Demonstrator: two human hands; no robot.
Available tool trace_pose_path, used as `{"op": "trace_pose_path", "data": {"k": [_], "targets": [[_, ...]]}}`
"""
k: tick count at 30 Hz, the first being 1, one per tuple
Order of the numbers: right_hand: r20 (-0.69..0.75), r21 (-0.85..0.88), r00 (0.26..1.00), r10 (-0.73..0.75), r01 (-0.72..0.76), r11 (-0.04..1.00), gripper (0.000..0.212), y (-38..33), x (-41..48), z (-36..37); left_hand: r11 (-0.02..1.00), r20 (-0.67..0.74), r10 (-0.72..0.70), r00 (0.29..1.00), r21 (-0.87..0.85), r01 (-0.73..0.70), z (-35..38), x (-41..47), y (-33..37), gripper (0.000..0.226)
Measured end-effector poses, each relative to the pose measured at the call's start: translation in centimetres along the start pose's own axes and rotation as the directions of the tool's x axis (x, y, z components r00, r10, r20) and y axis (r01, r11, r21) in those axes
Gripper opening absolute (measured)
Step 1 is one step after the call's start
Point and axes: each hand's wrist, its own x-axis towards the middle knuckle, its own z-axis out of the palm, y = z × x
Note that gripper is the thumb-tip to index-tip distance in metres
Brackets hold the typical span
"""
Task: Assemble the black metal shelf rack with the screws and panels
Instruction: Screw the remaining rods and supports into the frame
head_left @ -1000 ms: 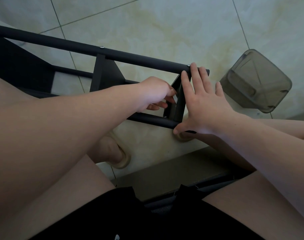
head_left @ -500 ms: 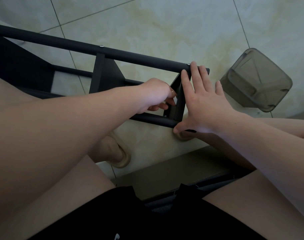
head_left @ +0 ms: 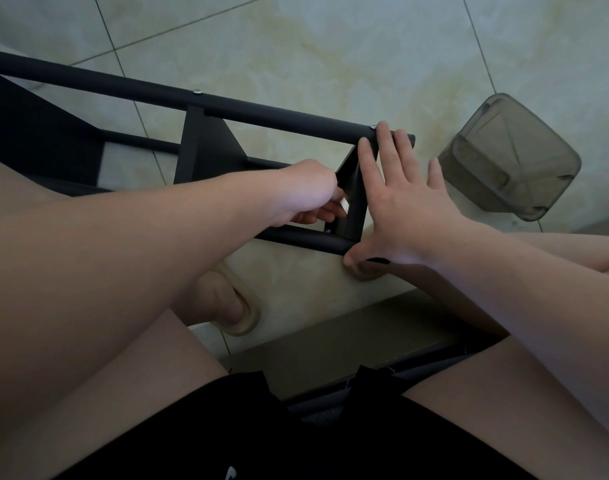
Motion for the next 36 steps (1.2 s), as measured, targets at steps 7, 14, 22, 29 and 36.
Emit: {"op": "trace_pose_path", "data": {"k": [7, 14, 22, 29, 36], "targets": [[-0.013, -0.003, 1.000, -0.006, 0.006, 1.000, 0.157, 0.1, 0.0, 0.1, 0.995, -0.015, 0.023, 1.000, 0.094, -0.021, -0.3, 0.2, 0.1, 0.018], [-0.008, -0.008, 1.000, -0.005, 0.005, 1.000, 0.157, 0.2, 0.1, 0.1, 0.985, 0.017, 0.049, 0.999, 0.168, -0.051, -1.0, 0.1, 0.0, 0.018], [0.001, -0.004, 1.000, -0.005, 0.005, 1.000, 0.157, 0.2, 0.1, 0.1, 0.962, 0.070, 0.077, 0.995, 0.257, -0.092, -1.8, -0.1, -0.1, 0.018], [-0.004, -0.003, 1.000, -0.003, 0.003, 1.000, 0.157, 0.1, 0.0, -0.1, 0.935, 0.114, 0.089, 0.989, 0.332, -0.122, -2.3, -0.6, -0.4, 0.020], [0.005, -0.009, 1.000, 0.000, 0.000, 1.000, 0.155, 0.0, 0.0, -0.1, 0.879, 0.164, 0.142, 0.976, 0.434, -0.201, -2.6, -0.8, -1.1, 0.019]]}}
